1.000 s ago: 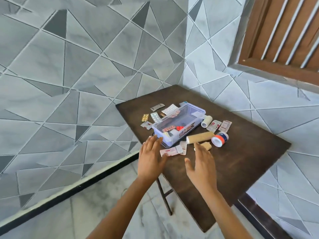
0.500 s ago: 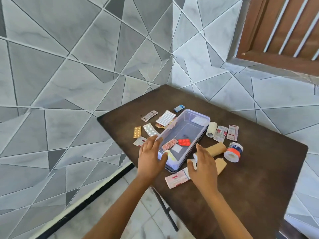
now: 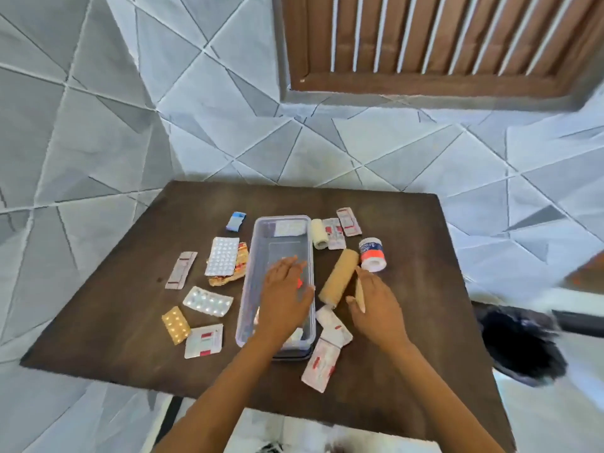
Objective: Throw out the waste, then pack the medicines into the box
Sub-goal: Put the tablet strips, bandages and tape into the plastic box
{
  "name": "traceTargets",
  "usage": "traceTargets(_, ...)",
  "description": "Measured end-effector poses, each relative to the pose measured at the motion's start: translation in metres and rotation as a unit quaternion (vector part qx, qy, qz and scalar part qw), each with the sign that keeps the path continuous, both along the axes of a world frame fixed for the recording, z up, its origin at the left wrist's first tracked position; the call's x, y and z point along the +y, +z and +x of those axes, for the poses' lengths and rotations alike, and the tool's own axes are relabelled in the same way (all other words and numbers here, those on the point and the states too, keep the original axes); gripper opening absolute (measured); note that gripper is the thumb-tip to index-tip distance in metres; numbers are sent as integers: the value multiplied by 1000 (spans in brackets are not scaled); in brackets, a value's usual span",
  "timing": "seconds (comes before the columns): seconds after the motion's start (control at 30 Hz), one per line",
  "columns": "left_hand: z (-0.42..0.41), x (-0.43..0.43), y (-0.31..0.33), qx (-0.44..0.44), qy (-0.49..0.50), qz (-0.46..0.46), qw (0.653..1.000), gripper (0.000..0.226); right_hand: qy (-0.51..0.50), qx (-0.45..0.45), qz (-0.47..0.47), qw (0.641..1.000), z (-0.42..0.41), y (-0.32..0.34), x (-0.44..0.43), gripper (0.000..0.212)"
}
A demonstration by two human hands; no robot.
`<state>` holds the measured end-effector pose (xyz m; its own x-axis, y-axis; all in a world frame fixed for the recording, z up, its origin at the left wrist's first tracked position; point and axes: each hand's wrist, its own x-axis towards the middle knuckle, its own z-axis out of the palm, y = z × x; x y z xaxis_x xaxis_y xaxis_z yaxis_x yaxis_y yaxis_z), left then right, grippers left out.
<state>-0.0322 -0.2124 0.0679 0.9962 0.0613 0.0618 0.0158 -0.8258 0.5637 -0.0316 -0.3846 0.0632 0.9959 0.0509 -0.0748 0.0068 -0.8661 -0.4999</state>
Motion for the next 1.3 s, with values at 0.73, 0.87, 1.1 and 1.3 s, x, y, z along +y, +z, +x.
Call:
traceTargets(0.73, 112, -83, -38, 246, -134, 213, 936, 87, -237, 124, 50, 962, 51, -60, -9, 36)
traceTargets(0.87, 110, -80, -31, 222, -98, 192, 951, 74, -247, 112, 74, 960, 46, -42, -14, 30)
traceTargets(1.1, 84, 1, 32, 175, -19, 24, 984, 78, -149, 25, 107, 983, 37, 32, 7, 37)
traceTargets(1.3, 46, 74, 39, 220, 38, 20, 974, 79, 45, 4, 105, 993, 40, 42, 81, 15)
